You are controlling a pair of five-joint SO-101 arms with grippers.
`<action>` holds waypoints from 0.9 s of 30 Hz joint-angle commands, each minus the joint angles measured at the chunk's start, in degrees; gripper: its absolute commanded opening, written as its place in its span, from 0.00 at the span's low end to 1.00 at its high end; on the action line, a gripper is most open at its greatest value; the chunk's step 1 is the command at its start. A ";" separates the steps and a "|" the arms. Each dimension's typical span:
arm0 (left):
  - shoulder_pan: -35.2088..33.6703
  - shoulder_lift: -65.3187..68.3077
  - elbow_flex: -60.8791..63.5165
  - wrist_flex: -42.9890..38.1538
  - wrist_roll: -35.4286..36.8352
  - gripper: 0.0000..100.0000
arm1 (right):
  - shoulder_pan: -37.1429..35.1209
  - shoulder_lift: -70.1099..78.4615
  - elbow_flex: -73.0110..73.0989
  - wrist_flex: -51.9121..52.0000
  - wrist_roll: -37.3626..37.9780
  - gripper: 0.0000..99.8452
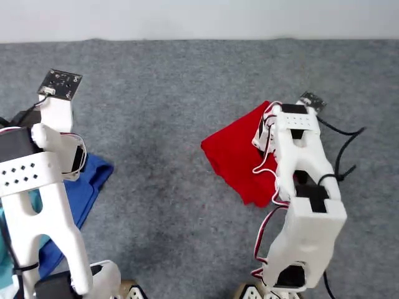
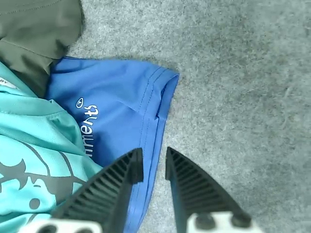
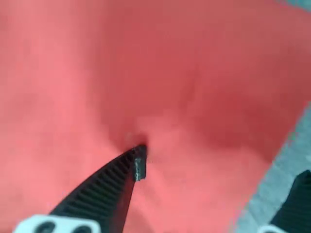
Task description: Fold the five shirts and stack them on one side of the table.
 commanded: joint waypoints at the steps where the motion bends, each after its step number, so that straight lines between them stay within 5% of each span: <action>1: 0.18 -0.26 -1.89 1.41 0.18 0.10 | 0.22 2.15 -1.58 -4.09 -1.14 0.42; 6: 0.18 -0.26 -1.89 1.41 0.18 0.10 | 0.22 6.46 -1.67 -7.60 -2.46 0.29; 12: 0.18 -0.26 -1.89 1.41 0.18 0.10 | 0.22 7.25 -4.13 -5.49 -2.64 0.00; 19: 0.18 -0.26 -1.89 1.41 0.18 0.10 | 1.19 5.58 -5.45 -0.57 -0.79 0.01; 27: 0.18 -0.26 -1.89 1.41 0.18 0.10 | 9.36 -4.44 -9.32 7.25 21.71 0.01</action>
